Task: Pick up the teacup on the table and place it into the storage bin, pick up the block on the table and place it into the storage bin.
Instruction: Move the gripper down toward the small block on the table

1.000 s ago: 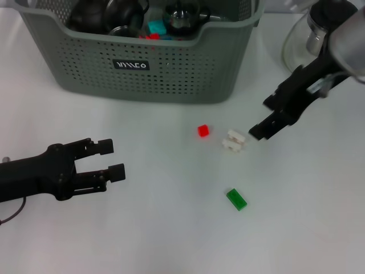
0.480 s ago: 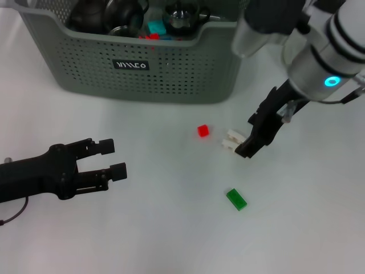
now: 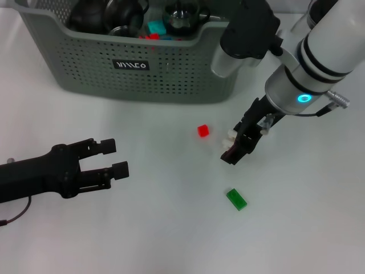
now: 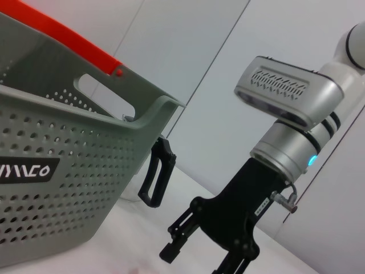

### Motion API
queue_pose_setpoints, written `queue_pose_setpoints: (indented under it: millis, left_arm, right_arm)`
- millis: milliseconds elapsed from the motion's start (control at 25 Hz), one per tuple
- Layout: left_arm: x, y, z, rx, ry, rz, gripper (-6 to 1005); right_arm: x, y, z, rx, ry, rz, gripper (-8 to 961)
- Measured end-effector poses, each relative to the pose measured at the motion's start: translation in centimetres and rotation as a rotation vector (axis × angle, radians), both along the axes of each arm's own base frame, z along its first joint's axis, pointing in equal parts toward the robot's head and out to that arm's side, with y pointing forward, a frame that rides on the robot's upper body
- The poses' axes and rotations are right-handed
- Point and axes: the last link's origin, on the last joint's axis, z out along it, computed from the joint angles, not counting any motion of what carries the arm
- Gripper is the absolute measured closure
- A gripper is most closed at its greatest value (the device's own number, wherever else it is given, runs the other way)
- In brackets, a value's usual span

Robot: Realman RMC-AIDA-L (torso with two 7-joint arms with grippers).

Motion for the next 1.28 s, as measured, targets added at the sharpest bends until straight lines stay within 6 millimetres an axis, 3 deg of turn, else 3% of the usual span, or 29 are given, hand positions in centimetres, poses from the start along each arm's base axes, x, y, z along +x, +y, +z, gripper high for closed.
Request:
queue_pose_setpoints:
  millis: [280,1280]
  left_arm:
    - [0.0,0.1,0.0,-0.001,-0.001,0.0,177]
    - [0.0,0.1,0.0,0.0,0.0,0.002,179]
  right_arm:
    - [0.5,0.5,-0.7,0.029,0.03,-0.069,162]
    - [1.2,-0.3,-1.6,-0.015,0.001,-0.052,163]
